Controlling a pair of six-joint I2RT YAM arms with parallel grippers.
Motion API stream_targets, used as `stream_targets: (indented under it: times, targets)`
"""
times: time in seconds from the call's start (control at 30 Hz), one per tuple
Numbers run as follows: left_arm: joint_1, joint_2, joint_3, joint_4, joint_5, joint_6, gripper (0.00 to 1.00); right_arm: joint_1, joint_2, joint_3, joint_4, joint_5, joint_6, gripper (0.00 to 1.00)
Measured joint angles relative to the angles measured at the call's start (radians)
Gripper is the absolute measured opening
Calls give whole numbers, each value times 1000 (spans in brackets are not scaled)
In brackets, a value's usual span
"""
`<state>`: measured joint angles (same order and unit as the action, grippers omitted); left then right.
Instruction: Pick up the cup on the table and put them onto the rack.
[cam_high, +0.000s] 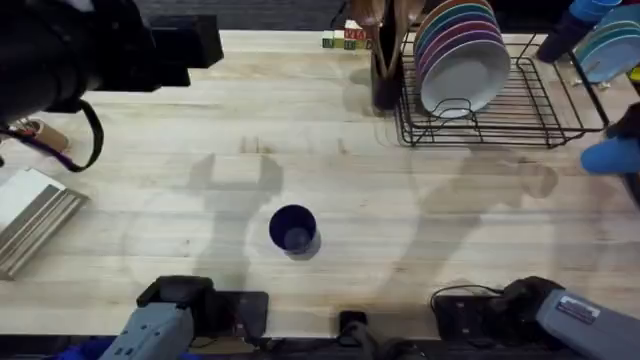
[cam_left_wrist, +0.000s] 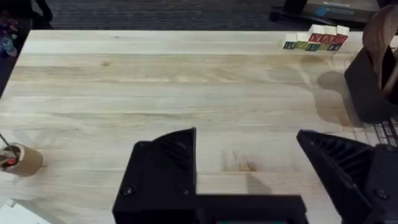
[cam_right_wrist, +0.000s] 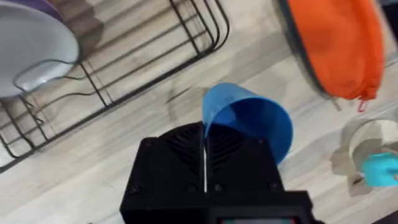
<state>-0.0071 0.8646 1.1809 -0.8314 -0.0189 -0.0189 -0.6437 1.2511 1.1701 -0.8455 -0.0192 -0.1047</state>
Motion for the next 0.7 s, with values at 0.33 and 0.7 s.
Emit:
stream_targets:
  times: [0.33,0.7]
  targets:
    - [0,0,0,-11,0,0,993,70,-193,7,0,-27,4,30]
    - [0,0,0,-11,0,0,993,330,-245,7,24,-67,4,30]
